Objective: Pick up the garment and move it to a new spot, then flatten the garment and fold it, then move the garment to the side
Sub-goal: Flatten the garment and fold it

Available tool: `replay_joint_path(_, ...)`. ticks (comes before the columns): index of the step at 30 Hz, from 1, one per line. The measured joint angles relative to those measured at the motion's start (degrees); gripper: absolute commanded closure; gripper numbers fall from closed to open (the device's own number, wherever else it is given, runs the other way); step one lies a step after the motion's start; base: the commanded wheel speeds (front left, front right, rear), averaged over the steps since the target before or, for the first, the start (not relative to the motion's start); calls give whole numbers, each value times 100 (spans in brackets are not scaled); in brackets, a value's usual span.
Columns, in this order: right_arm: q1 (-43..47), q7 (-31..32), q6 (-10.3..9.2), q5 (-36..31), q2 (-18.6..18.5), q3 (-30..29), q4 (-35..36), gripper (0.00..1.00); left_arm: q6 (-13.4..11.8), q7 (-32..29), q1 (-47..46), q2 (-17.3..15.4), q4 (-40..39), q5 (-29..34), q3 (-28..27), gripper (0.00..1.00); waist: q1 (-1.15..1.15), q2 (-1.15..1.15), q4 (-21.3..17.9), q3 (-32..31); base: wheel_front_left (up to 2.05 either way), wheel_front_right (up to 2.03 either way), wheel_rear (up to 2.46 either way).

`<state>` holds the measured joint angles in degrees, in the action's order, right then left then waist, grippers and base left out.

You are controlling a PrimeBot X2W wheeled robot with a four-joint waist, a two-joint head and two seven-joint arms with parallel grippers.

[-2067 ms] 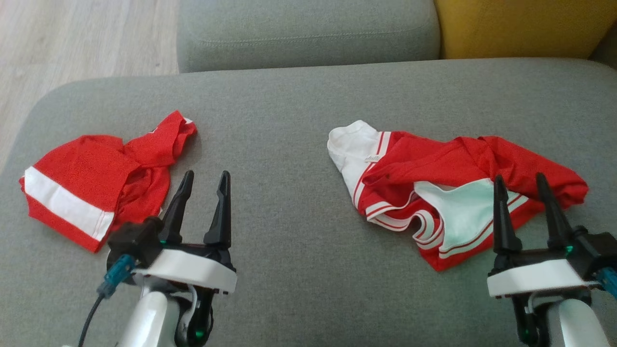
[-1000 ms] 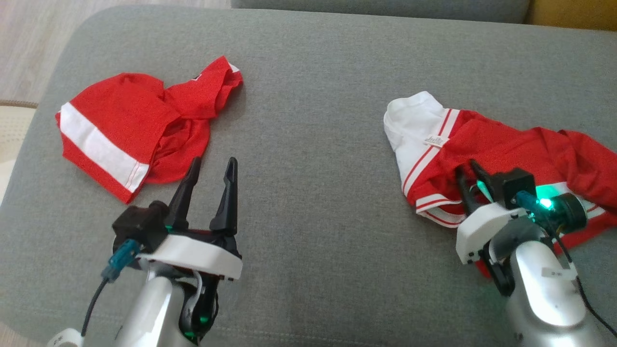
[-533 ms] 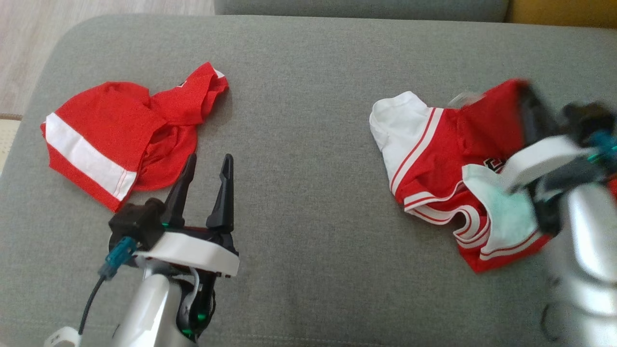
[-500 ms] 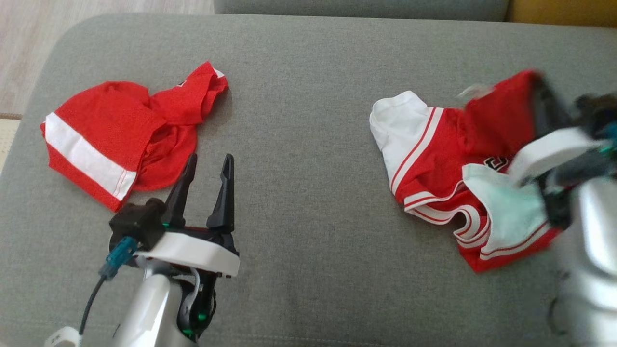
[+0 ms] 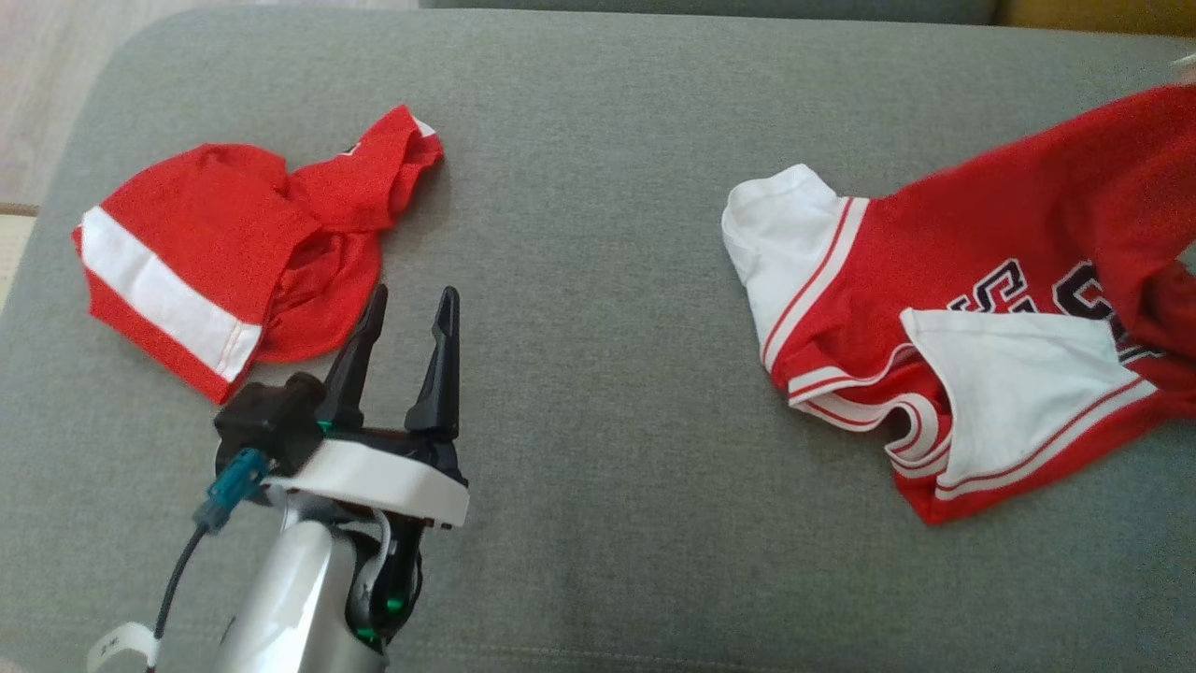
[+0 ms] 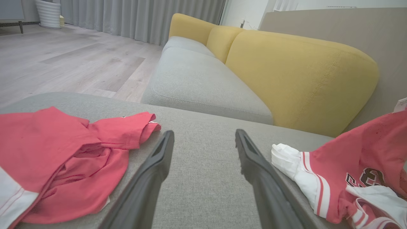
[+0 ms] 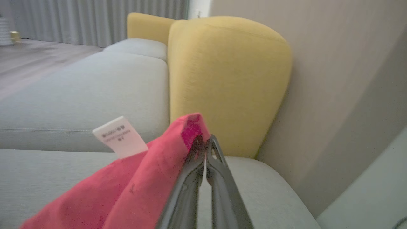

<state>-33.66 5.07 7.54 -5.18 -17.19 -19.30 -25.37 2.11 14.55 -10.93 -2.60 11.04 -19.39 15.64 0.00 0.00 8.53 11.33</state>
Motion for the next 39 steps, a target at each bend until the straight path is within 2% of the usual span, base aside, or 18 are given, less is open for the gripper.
replay_joint_path(2,-112,-30,0,-263,16,-573,-257,100,20,0,-1,0,-2,2,-5,0,0,0,-49,28,0,0,0)
replay_joint_path(3,-199,-82,0,-455,13,-790,-356,16,45,0,-3,0,-2,3,-9,0,0,0,-69,46,0,0,0)
replay_joint_path(4,-305,-114,0,-573,12,-944,-450,0,45,0,-9,1,-1,11,-10,0,0,0,-85,61,0,0,0)
replay_joint_path(10,-731,-557,0,-708,200,-838,-626,0,46,0,-85,4,3,10,-37,0,0,0,-156,56,0,0,0)
replay_joint_path(16,-457,-1053,0,-331,563,-208,-478,0,44,0,-95,4,23,10,-45,0,0,0,-226,-160,0,0,0)
replay_joint_path(24,1019,-1248,0,502,1047,781,684,0,-19,0,117,3,-34,-38,-37,0,0,0,-335,-630,0,0,0)
replay_joint_path(30,2280,-1248,0,844,1324,1132,1611,0,-94,0,282,1,-58,-99,1,0,0,0,-460,-898,0,0,0)
replay_joint_path(35,3189,-1296,0,931,1445,1417,1922,0,-119,0,421,1,-45,-156,32,0,-1,0,-596,-1020,0,0,0)
replay_joint_path(39,3507,-1324,0,1044,1461,1604,1930,0,-120,0,486,0,-16,-207,62,0,-1,0,-699,-1028,0,0,0)
